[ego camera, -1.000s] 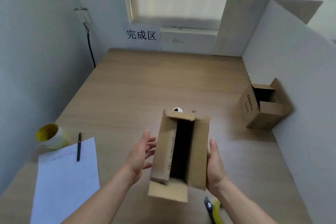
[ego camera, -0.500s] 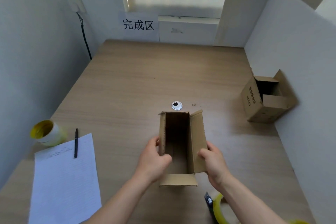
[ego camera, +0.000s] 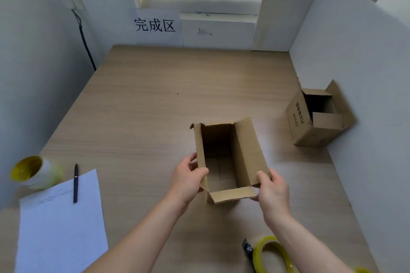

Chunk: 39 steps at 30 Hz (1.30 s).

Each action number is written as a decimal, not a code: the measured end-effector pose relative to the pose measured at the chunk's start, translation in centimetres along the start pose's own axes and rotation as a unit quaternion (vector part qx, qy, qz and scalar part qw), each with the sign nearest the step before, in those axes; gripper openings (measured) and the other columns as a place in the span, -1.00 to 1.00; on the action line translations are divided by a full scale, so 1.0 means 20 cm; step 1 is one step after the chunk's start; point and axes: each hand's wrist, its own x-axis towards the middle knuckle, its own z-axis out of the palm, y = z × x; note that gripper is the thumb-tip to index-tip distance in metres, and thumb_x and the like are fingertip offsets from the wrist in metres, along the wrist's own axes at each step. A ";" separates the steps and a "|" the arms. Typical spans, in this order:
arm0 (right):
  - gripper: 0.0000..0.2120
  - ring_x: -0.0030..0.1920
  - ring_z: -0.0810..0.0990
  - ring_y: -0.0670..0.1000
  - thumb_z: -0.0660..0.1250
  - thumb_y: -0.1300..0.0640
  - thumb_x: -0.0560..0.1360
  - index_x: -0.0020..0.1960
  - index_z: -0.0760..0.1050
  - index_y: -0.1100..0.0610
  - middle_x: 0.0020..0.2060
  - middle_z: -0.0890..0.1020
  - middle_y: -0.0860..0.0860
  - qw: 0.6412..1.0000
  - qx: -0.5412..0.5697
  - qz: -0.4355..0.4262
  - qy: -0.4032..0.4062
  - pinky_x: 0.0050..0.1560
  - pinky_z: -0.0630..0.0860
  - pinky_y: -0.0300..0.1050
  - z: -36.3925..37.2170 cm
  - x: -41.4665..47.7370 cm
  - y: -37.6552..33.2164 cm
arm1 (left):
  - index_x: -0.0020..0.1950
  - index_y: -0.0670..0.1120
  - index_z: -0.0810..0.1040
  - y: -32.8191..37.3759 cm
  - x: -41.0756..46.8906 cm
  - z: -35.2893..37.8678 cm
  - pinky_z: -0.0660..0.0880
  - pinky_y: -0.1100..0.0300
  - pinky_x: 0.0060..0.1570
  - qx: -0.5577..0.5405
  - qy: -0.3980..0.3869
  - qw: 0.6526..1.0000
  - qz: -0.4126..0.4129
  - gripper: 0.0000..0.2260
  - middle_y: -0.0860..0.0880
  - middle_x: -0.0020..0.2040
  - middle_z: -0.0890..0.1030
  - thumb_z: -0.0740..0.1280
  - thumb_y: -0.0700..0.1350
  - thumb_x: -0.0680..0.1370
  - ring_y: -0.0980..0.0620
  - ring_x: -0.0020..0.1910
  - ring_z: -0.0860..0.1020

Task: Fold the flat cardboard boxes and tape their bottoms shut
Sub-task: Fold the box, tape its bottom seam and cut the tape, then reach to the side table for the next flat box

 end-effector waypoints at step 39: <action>-0.58 0.12 0.59 0.08 0.33 0.11 0.59 0.40 0.39 0.22 0.15 0.59 0.15 0.981 0.168 0.094 0.035 -0.20 0.54 -0.06 -0.27 0.75 -0.33 | 0.52 -0.02 0.34 0.55 0.62 0.95 0.53 -0.05 0.15 0.086 -0.067 0.992 0.063 -0.51 -0.14 0.40 0.44 0.22 -0.27 0.58 -0.21 0.21 0.53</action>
